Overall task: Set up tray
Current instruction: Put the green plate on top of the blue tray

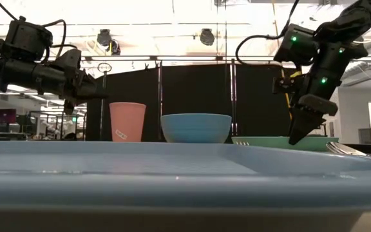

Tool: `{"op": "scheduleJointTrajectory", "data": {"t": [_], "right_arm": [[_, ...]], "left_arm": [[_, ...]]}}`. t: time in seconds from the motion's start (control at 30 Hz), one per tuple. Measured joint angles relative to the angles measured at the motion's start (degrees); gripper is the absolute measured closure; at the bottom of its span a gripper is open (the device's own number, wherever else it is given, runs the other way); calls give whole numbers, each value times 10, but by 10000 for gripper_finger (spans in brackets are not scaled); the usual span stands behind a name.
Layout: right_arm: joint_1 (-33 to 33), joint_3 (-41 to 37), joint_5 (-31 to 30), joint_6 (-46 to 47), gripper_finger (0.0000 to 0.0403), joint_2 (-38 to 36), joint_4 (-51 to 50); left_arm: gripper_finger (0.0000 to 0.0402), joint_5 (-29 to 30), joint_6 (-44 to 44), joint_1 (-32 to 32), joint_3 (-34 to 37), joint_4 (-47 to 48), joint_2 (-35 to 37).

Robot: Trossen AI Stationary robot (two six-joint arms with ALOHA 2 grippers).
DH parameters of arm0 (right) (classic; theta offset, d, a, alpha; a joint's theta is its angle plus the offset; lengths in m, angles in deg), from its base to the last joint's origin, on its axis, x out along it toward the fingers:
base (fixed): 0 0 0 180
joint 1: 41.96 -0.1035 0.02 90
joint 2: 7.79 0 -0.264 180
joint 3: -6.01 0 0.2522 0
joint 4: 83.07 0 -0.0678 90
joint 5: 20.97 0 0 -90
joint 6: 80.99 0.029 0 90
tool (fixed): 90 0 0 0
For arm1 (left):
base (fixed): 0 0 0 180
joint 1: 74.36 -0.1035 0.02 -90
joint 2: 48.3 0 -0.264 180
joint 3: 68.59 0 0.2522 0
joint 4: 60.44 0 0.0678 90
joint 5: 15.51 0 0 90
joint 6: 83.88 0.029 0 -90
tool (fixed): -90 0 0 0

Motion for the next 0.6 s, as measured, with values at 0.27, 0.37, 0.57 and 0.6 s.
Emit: {"op": "scheduleJointTrajectory", "data": {"t": [0.27,0.37,0.57,0.6], "right_arm": [[1,0,15,-5,331,-1,4],[1,0,19,-5,385,-1,4],[-1,0,5,-7,398,-3,20],[-3,0,-2,-9,399,-6,22]], "left_arm": [[360,0,0,0,0,0,0],[360,0,1,0,0,0,0],[360,1,1,0,0,0,0],[360,1,1,0,0,0,0]]}}
